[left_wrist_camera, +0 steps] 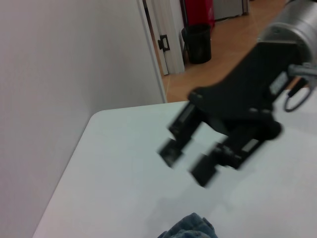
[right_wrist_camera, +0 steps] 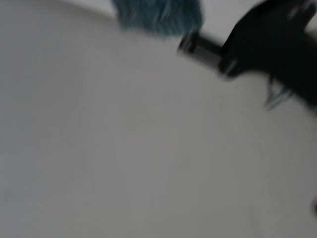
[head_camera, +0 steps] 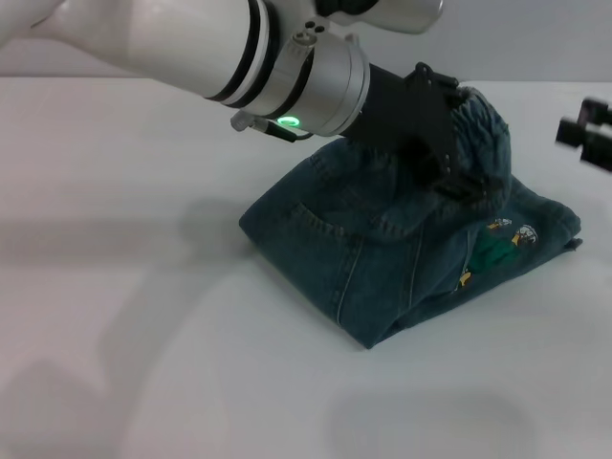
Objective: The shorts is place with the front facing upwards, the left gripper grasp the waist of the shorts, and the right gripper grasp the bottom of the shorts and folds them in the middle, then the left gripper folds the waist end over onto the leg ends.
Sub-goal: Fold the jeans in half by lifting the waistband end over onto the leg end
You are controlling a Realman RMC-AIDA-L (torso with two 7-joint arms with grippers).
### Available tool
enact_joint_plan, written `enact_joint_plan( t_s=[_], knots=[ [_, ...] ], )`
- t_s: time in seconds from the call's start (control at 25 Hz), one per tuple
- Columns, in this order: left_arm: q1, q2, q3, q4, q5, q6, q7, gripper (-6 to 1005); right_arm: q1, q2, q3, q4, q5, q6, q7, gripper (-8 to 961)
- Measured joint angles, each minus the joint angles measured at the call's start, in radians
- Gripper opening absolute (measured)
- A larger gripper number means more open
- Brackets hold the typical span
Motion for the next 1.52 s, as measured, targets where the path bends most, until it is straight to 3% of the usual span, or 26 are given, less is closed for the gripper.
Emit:
enact_joint_plan(
  t_s=[0.24,0.48,0.88,1.52],
  knots=[
    [-0.001,0.001,-0.004,0.007,0.002,-0.001,-0.004,816,-0.015,-0.001,0.009,-0.083,-0.129,-0.093,0.077,457],
    [-0.006,0.001,0.0,0.01,0.002,-0.001,-0.003,816,-0.016,0.001,0.007,-0.108,-0.152,-0.115,0.082,457],
    [-0.009,0.001,-0.005,0.009,0.002,-0.003,-0.003,816,0.004,0.006,-0.005,-0.043,-0.154,-0.021,0.013,457],
    [-0.011,-0.001,-0.001,0.01,-0.003,-0.002,-0.006,816,0.119,0.004,-0.035,0.071,-0.209,0.022,-0.02,458]
  ],
)
